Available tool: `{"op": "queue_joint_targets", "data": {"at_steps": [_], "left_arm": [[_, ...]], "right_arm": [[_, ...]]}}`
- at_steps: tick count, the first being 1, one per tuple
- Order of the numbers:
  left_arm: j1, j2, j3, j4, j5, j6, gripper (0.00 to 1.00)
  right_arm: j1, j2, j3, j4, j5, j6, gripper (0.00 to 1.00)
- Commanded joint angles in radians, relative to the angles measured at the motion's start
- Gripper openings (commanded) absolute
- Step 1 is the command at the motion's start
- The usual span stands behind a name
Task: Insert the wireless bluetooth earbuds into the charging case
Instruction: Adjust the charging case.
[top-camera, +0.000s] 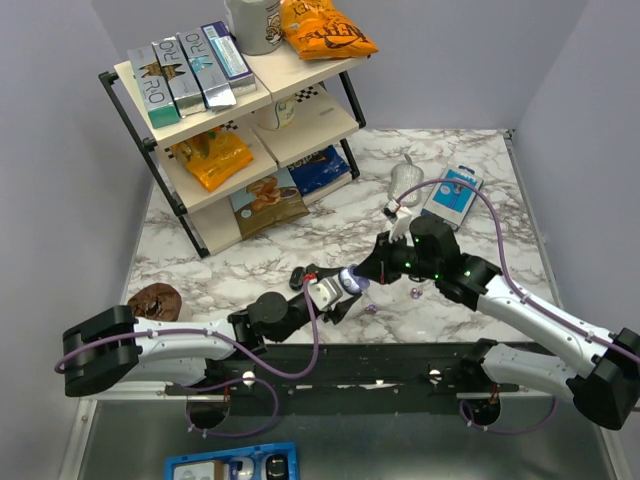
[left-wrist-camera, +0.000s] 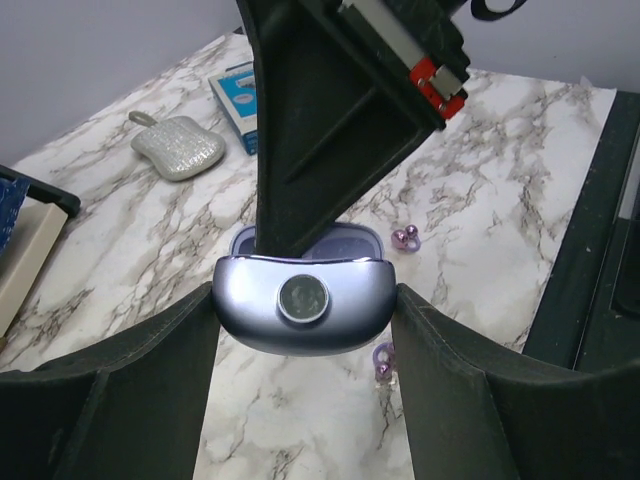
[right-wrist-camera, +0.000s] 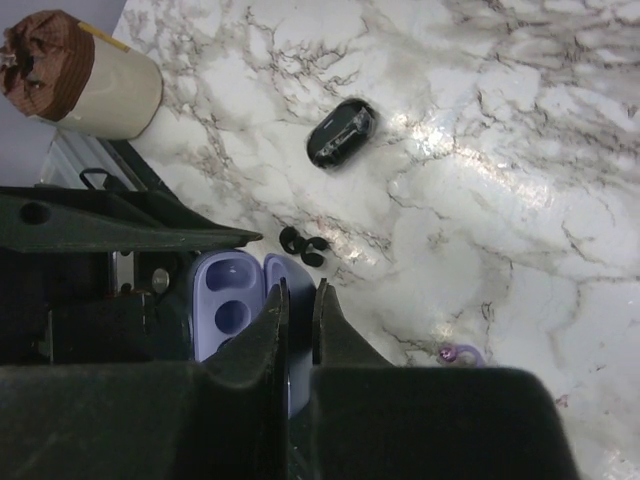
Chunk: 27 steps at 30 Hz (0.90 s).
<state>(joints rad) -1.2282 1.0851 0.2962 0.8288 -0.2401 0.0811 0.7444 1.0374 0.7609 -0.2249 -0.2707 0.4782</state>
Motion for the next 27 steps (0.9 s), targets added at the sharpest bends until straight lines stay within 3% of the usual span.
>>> {"op": "queue_joint_targets", "data": {"at_steps": [1, 3, 8, 10, 11, 13, 20, 21, 22, 27], "left_arm": [[-0.005, 0.018, 0.027, 0.012, -0.054, -0.01, 0.18], [-0.007, 0.018, 0.027, 0.012, -0.065, -0.015, 0.27], [-0.005, 0.015, 0.023, 0.004, -0.071, -0.02, 0.33], [-0.005, 0.013, 0.023, -0.005, -0.076, -0.023, 0.45], [-0.005, 0.01, 0.021, -0.01, -0.074, -0.024, 0.58], [-0.005, 0.001, 0.018, -0.028, -0.07, -0.029, 0.69], [-0.005, -0.039, -0.005, -0.074, -0.071, -0.049, 0.73], [-0.005, -0.042, -0.006, -0.079, -0.07, -0.05, 0.93], [-0.005, -0.044, -0.006, -0.088, -0.07, -0.053, 0.97], [-0.007, -0.054, -0.015, -0.095, -0.068, -0.067, 0.99]], "right_arm": [[0.004, -0.036, 0.008, -0.037, -0.021, -0.035, 0.01], [0.006, -0.045, 0.014, -0.045, -0.024, -0.046, 0.01], [0.004, -0.089, 0.026, -0.079, -0.016, -0.072, 0.01], [0.004, -0.099, 0.041, -0.103, -0.006, -0.079, 0.01], [0.004, -0.102, 0.047, -0.113, -0.001, -0.093, 0.01], [0.004, -0.114, 0.064, -0.139, 0.025, -0.104, 0.01], [0.004, -0.14, 0.12, -0.202, 0.07, -0.156, 0.01], [0.004, -0.145, 0.123, -0.208, 0.07, -0.161, 0.01], [0.004, -0.146, 0.129, -0.215, 0.074, -0.162, 0.01], [0.004, -0.155, 0.144, -0.232, 0.076, -0.179, 0.01]]}}
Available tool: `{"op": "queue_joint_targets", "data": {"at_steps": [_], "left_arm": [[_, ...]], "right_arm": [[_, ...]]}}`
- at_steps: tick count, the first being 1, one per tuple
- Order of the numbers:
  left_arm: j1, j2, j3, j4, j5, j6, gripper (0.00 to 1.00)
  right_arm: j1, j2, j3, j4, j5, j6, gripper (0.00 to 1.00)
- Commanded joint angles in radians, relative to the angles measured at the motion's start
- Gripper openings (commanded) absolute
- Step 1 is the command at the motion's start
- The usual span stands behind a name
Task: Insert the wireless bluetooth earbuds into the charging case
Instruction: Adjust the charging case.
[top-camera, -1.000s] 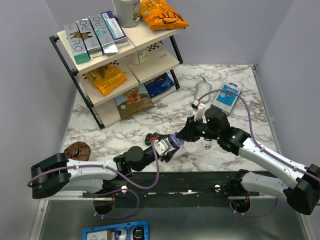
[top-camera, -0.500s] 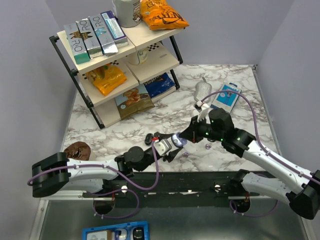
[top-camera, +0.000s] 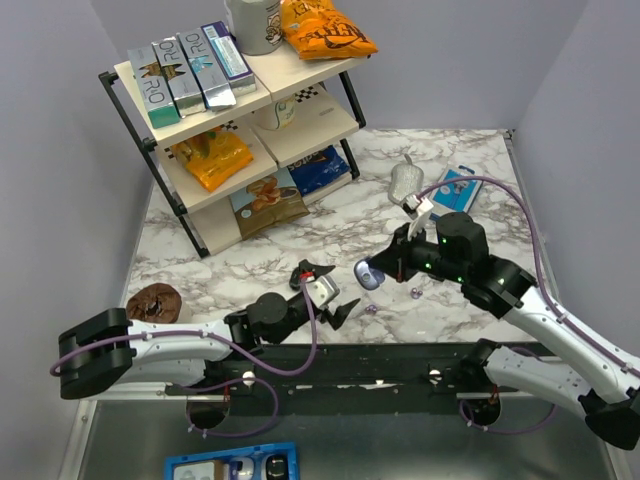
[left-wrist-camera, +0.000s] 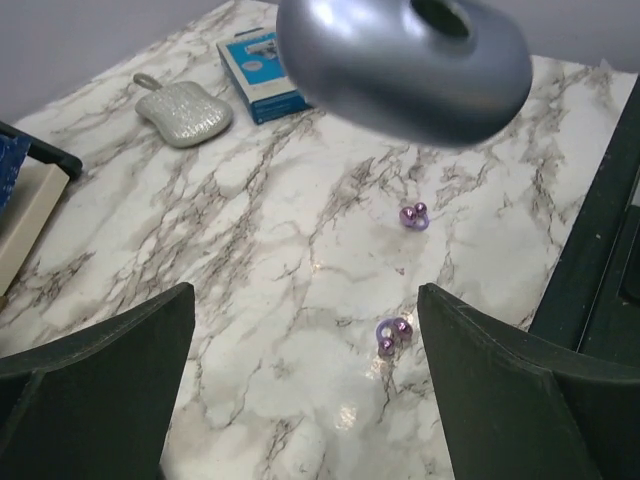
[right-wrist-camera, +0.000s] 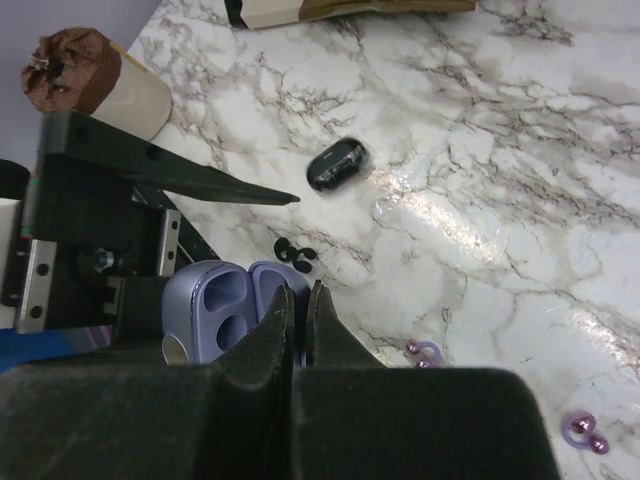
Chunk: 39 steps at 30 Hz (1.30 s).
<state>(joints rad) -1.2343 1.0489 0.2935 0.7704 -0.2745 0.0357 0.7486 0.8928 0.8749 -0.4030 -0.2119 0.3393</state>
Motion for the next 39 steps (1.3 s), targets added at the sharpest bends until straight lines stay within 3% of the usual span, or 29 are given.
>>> {"op": "queue_joint_targets", "data": {"at_steps": [1, 6, 10, 13, 18, 23, 39], "left_arm": [[0.001, -0.017, -0.013, -0.036, -0.037, -0.02, 0.99], [0.001, -0.03, 0.036, -0.135, -0.057, -0.04, 0.99], [0.004, -0.11, 0.111, -0.375, -0.007, -0.146, 0.99], [0.064, -0.176, 0.157, -0.483, 0.251, -0.201, 0.99], [0.228, -0.193, 0.193, -0.505, 0.674, -0.321, 0.99], [0.303, -0.095, 0.303, -0.629, 0.865, -0.261, 0.99], [0.403, 0.126, 0.478, -0.655, 1.034, -0.135, 0.96]], "right_arm": [[0.0, -0.011, 0.032, -0.056, 0.013, -0.042, 0.01], [0.001, -0.017, 0.033, -0.062, 0.042, -0.1, 0.01], [0.001, -0.038, 0.003, -0.016, 0.172, -0.212, 0.01], [0.001, -0.115, -0.082, 0.109, 0.276, -0.287, 0.01], [0.003, -0.124, -0.045, 0.099, 0.333, -0.407, 0.01], [0.035, -0.138, -0.03, 0.104, 0.29, -0.514, 0.01], [0.314, -0.032, -0.031, 0.078, 0.517, -0.661, 0.01]]}}
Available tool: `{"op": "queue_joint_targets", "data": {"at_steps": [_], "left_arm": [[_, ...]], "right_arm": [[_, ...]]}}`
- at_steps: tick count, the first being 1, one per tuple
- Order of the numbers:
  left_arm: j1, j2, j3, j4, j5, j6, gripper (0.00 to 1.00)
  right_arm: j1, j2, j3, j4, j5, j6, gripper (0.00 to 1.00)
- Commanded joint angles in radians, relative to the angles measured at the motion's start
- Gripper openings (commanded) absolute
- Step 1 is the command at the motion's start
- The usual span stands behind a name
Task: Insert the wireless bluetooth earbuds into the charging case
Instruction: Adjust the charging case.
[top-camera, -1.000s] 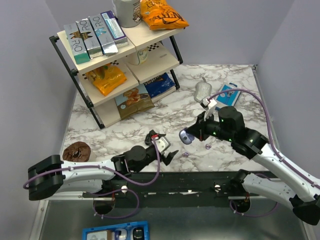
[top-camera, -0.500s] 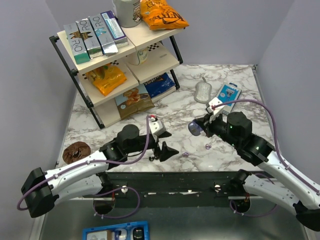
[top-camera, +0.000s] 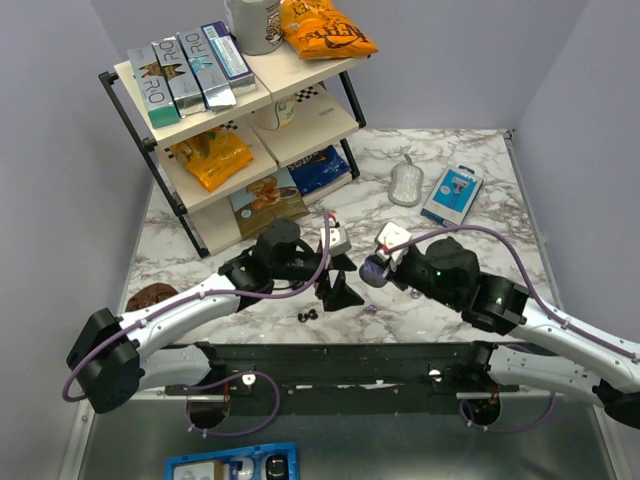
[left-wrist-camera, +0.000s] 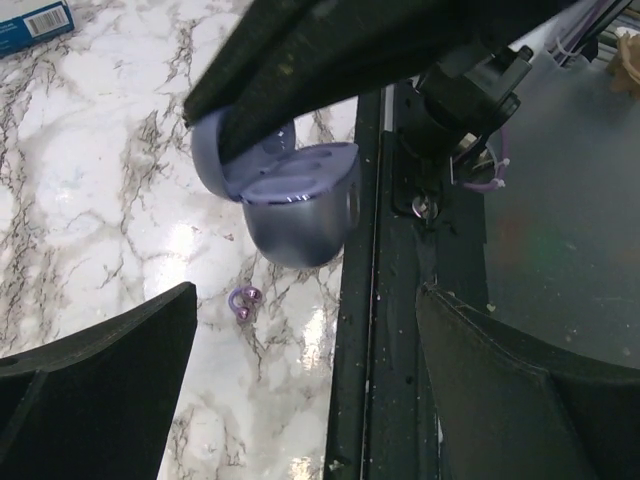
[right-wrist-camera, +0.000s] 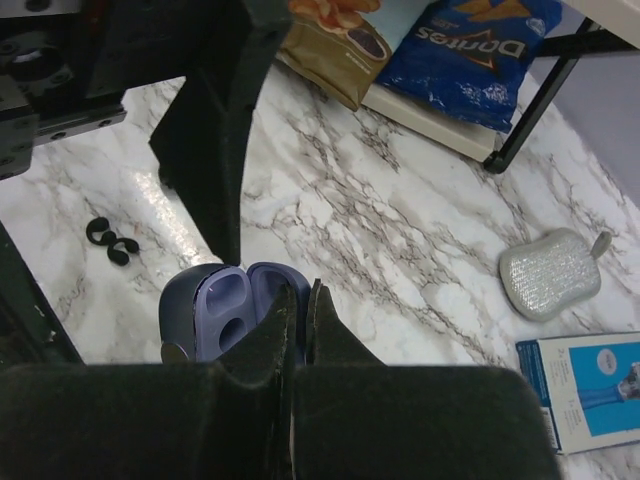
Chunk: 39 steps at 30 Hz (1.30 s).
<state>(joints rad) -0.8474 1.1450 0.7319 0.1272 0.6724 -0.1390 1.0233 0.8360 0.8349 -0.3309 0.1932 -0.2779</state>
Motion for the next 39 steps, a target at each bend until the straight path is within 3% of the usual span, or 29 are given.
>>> {"op": "queue_joint_targets", "data": {"at_steps": [1, 10, 19, 29, 35, 39], "left_arm": [[0.018, 0.035, 0.041, 0.0, 0.087, 0.036, 0.96], [0.019, 0.048, -0.017, 0.178, 0.076, -0.071, 0.95], [0.019, 0.058, -0.083, 0.354, 0.018, -0.149, 0.94], [0.019, 0.102, -0.08, 0.42, -0.016, -0.172, 0.9], [0.019, 0.127, -0.08, 0.431, -0.007, -0.177, 0.82], [0.019, 0.14, -0.069, 0.431, 0.007, -0.18, 0.69]], "right_arm": [[0.05, 0.034, 0.009, 0.006, 0.124, -0.046, 0.01], [0.063, 0.049, -0.006, 0.059, 0.227, -0.026, 0.01], [0.08, 0.045, -0.04, 0.124, 0.223, 0.0, 0.01], [0.098, 0.038, -0.056, 0.142, 0.193, 0.017, 0.01], [0.109, 0.04, -0.06, 0.148, 0.186, 0.023, 0.01], [0.113, 0.043, -0.062, 0.153, 0.184, 0.022, 0.01]]}}
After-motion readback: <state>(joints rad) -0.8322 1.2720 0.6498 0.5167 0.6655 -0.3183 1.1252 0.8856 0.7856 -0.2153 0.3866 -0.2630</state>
